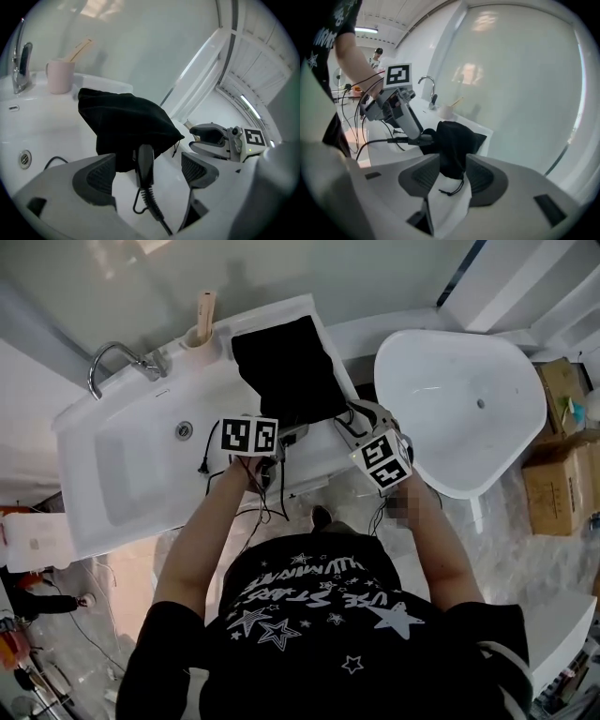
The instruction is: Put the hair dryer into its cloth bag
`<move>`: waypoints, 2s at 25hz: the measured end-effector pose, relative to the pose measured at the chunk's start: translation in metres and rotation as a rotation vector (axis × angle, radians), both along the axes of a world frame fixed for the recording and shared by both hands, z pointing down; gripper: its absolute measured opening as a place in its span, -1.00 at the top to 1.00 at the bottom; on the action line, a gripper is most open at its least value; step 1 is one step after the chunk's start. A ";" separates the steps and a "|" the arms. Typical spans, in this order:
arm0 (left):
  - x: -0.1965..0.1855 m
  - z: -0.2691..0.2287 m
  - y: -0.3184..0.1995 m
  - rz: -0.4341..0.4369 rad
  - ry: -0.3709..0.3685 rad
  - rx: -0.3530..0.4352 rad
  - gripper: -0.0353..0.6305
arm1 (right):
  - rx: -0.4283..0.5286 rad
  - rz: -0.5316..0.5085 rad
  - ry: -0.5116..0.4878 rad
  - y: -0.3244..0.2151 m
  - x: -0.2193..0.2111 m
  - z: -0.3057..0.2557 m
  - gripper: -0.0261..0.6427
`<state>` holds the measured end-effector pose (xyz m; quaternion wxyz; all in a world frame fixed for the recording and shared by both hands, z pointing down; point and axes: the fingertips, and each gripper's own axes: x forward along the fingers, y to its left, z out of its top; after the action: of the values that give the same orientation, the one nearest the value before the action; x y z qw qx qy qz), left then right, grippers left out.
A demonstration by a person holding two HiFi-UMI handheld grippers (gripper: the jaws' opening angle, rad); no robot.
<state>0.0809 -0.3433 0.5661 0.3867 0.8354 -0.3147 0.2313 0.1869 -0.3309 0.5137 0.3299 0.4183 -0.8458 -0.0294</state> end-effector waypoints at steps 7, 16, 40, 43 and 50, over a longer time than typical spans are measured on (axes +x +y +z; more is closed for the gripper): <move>-0.044 -0.029 0.038 -0.016 0.080 0.049 -0.39 | 0.053 0.216 -0.181 0.028 -0.011 -0.035 0.42; -0.090 -0.050 0.109 0.052 0.198 0.037 -0.19 | 0.071 0.432 -0.339 0.094 -0.037 -0.061 0.90; -0.123 -0.065 0.222 0.107 0.115 0.273 0.88 | 0.009 0.490 -0.393 0.251 -0.086 -0.045 0.90; -0.120 -0.058 0.248 0.083 0.102 0.249 0.88 | 0.011 0.469 -0.406 0.278 -0.086 -0.045 0.90; -0.127 -0.060 0.308 0.052 0.064 0.266 0.88 | 0.014 0.407 -0.412 0.335 -0.095 -0.047 0.90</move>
<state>-0.0463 -0.0355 0.5061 0.2764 0.8941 -0.3083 0.1706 0.0923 0.0045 0.4665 0.1474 0.5787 -0.7935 0.1169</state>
